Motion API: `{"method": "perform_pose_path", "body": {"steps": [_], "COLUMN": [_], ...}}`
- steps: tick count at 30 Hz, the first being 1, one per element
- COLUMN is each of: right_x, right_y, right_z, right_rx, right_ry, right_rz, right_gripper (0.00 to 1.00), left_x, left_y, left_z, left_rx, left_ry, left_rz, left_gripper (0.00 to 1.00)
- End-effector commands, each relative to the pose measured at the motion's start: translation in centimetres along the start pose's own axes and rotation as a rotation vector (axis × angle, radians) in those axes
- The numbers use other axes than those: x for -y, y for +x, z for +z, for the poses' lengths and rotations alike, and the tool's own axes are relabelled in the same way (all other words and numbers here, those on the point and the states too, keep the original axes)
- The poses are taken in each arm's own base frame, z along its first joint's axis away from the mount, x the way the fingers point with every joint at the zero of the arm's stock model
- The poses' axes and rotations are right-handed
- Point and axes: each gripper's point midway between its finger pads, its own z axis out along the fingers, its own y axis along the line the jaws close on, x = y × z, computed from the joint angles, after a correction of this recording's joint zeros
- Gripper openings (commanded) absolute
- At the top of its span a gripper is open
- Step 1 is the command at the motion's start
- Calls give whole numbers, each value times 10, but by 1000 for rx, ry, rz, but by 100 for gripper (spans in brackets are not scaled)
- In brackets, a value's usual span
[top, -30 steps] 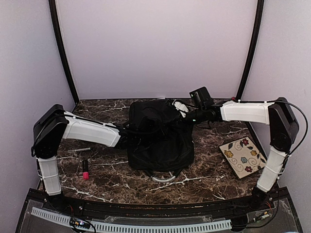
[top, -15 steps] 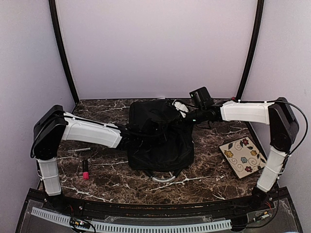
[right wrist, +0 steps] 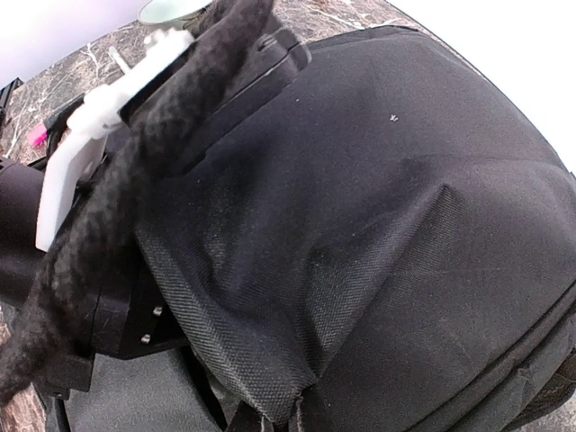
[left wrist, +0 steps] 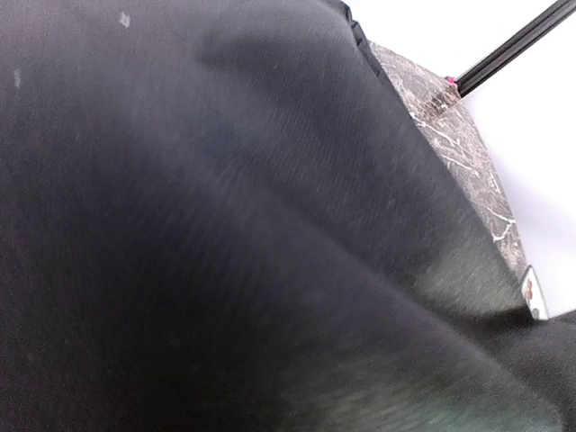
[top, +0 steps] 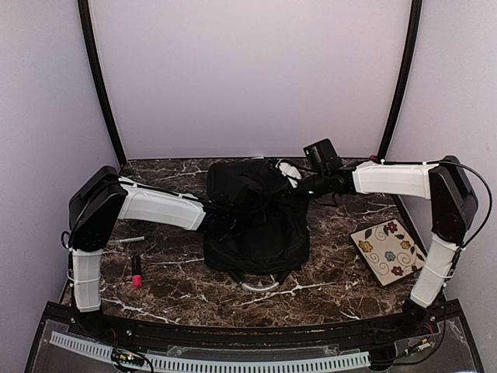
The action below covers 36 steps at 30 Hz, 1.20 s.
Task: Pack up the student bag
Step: Place the pen in the lower front pocket of the bag, then grab the pen at the corner of the board.
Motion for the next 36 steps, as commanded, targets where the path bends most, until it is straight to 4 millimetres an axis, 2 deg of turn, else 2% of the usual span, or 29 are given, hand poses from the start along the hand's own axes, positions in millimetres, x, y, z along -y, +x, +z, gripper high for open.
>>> {"method": "perform_pose_path", "body": {"steps": [1,4,7,14,19,23,25,26,27,28,29,31,33,34,36], "right_x": [-16,-15,-15,-11,-9,-11,-13,-13,-13,-13,-13,-13,-14,-14,-14], "right_y": [-25,-24,-24,-24,-21,-20,-21,-20,-20,-19,-19,-18,-18,-18,-19], "right_z": [-9,-9,-8,-11,-9,-8,-8,-7,-7,-7,-6,-5,-4,-5,-4], "right_rx": [79,78,77,83,79,78,82,81,80,80,77,77,77,77,78], "right_ry": [-78,-76,-80,-78,-84,-101,-107,-111,-112,-112,-113,-118,-123,-124,-123], "right_rz": [-22,-19,-16,-9,-1,6,10,12,14,15,15,18,22,24,23], "right_gripper": [3,3,3,3,3,3,3,3,3,3,3,3,3,3,3], "left_x": [5,23,40,38,18,-25,-55,-71,-86,-103,-121,-163,-199,-205,-225], "left_y": [-41,-41,-35,6,23,34,29,21,11,0,-13,-34,-42,-41,-53], "left_z": [-4,-13,-30,-83,-126,-154,-175,-185,-197,-210,-225,-247,-264,-265,-282], "left_rx": [102,90,65,-103,-152,-228,-220,-197,-167,-137,-101,-73,-104,-145,-116], "left_ry": [-13,33,64,85,14,-99,-193,-259,-324,-401,-474,-596,-661,-634,-703], "left_rz": [96,147,205,273,411,453,475,485,497,498,474,344,232,227,200], "left_gripper": [0,3,8,22,28,33,35,43,58,85,97,99,99,99,99]}}
